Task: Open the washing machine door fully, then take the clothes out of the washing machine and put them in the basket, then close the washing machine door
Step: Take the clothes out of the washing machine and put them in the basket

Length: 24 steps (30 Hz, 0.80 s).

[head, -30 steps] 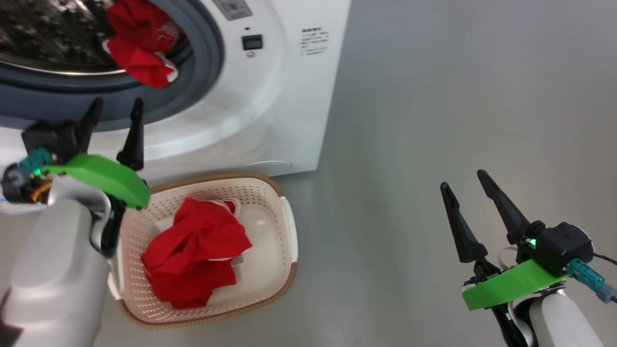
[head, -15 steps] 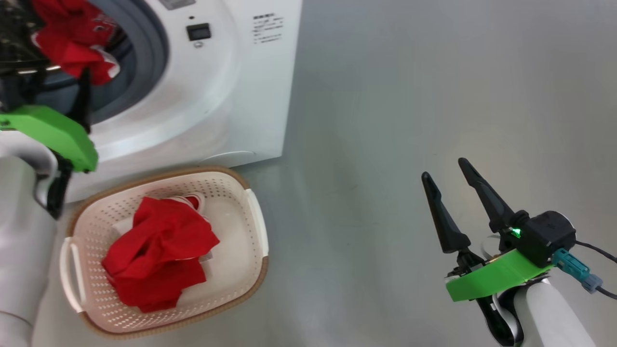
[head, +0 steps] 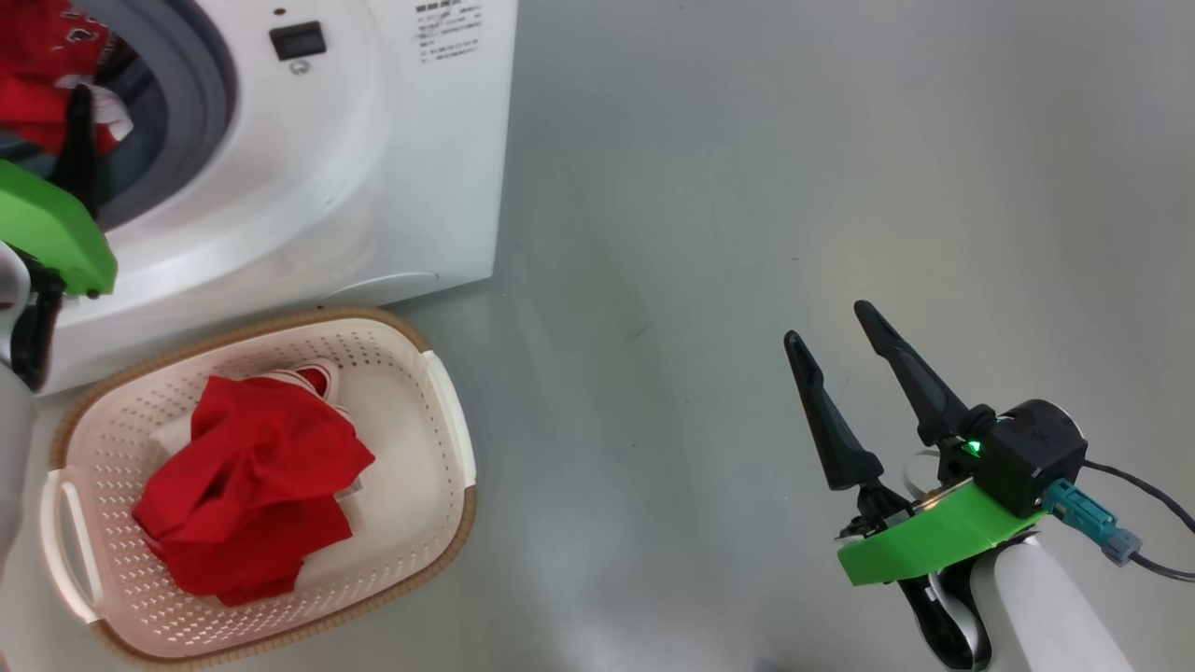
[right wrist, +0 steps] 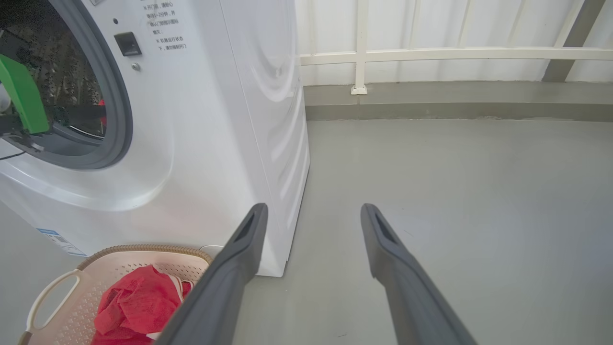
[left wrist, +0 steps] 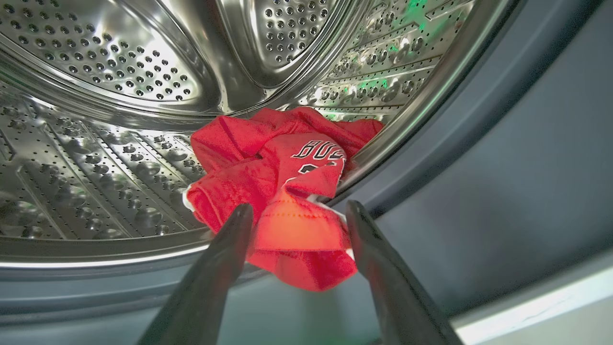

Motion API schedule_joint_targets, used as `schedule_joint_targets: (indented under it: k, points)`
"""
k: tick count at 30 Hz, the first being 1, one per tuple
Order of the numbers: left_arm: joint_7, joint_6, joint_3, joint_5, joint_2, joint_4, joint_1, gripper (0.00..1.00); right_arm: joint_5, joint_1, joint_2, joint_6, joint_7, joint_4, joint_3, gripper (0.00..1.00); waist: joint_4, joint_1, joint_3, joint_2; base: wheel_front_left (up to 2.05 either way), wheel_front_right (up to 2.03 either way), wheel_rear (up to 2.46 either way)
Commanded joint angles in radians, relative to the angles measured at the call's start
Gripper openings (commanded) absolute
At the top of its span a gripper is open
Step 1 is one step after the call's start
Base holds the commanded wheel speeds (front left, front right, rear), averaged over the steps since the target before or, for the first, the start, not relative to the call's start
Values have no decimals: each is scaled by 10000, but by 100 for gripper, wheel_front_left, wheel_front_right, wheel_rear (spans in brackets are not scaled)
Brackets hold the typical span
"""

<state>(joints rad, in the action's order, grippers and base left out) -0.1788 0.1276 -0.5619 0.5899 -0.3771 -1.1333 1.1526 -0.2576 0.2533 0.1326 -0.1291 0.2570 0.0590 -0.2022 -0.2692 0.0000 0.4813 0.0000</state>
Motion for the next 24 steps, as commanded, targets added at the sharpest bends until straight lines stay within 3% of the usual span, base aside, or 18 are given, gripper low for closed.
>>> schedule_joint_targets:
  k: [1,6,7,8,9,10,11,24]
  points:
    - [-68,30,29,133,-525,90,386,100,-67,153,25,-16,48,-268,-225,100,-82,0,103,0,0,0,0]
    - [-63,30,-381,410,-572,15,524,100,-50,239,20,-16,48,-279,-228,100,-111,0,166,0,0,0,0]
    - [-84,30,-450,474,-578,6,532,86,-46,248,16,-16,48,-280,-223,100,-111,0,159,0,0,0,0]
    - [-84,30,-450,474,-578,6,532,86,-46,248,16,-16,48,-280,-223,100,-111,0,159,0,0,0,0]
    - [-119,30,-580,599,-591,-24,537,22,-40,263,7,-16,48,-278,-228,100,-117,0,140,0,0,0,0]
    - [-119,30,-580,599,-591,-24,537,22,-40,263,7,-16,48,-278,-228,100,-117,0,140,0,0,0,0]
    - [-138,30,-641,660,-599,-41,541,0,-36,271,2,-16,48,-278,-234,100,-119,0,131,0,0,0,0]
    - [-718,30,-973,1586,-475,50,285,0,-15,220,30,-16,48,-234,-111,100,132,0,-235,0,0,0,0]
